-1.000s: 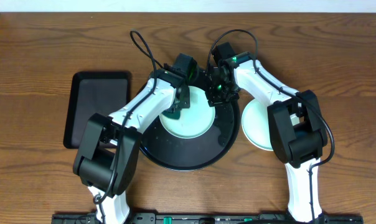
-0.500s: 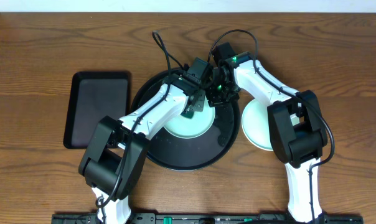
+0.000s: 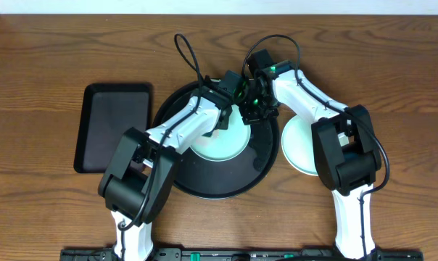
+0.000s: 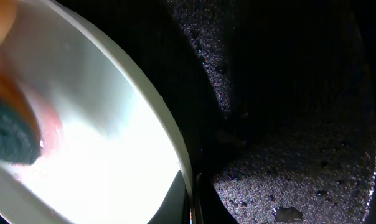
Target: Clean dirty plates on tray and stack at the side
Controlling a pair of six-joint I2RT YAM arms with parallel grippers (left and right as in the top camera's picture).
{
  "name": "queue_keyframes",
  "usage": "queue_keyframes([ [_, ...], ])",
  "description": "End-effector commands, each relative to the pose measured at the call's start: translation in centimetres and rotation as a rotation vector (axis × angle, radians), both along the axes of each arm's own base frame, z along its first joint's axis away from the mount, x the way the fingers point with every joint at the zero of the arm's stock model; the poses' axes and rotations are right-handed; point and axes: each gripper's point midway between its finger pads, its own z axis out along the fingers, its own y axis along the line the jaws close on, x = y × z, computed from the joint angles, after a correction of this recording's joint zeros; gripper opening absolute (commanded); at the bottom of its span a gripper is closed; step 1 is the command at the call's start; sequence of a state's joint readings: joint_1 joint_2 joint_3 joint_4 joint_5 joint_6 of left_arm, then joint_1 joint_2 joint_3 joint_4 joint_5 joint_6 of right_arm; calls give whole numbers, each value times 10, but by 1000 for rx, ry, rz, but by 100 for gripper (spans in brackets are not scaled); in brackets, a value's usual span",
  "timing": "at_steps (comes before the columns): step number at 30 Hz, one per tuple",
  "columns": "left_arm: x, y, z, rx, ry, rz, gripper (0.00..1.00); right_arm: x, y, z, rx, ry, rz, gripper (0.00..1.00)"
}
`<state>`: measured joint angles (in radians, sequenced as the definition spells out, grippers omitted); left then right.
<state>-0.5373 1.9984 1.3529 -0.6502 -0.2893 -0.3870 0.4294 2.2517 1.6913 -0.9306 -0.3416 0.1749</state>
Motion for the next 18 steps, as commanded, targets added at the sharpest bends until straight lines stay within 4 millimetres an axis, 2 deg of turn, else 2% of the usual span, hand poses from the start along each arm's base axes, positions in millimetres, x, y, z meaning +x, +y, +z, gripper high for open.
queue_keyframes([
  [1, -18, -1, -4, -26, 87, -23, 7, -9, 0, -23, -37, 51, 1, 1],
  [4, -27, -19, 3, -121, 134, -115, 7, -9, 0, -23, -36, 50, 1, 1],
  [9, -37, -63, 33, -338, 151, -347, 7, -9, 0, -23, -37, 50, 1, 1],
  [11, -31, -64, 37, -340, 121, -350, 7, -9, 0, -23, -37, 50, 1, 1],
  [14, -12, -52, 39, -290, 46, -289, 7, -9, 0, -23, -37, 51, 1, 1],
  [16, 1, -34, 41, -236, -9, -184, 7, -9, -1, -23, -38, 54, 1, 1],
  [17, 11, -15, 43, -184, -57, -75, 7, -10, -1, -23, -38, 54, 2, 1],
  [18, 15, -4, 44, -158, -79, -21, 7, -10, -1, -23, -38, 54, 1, 1],
])
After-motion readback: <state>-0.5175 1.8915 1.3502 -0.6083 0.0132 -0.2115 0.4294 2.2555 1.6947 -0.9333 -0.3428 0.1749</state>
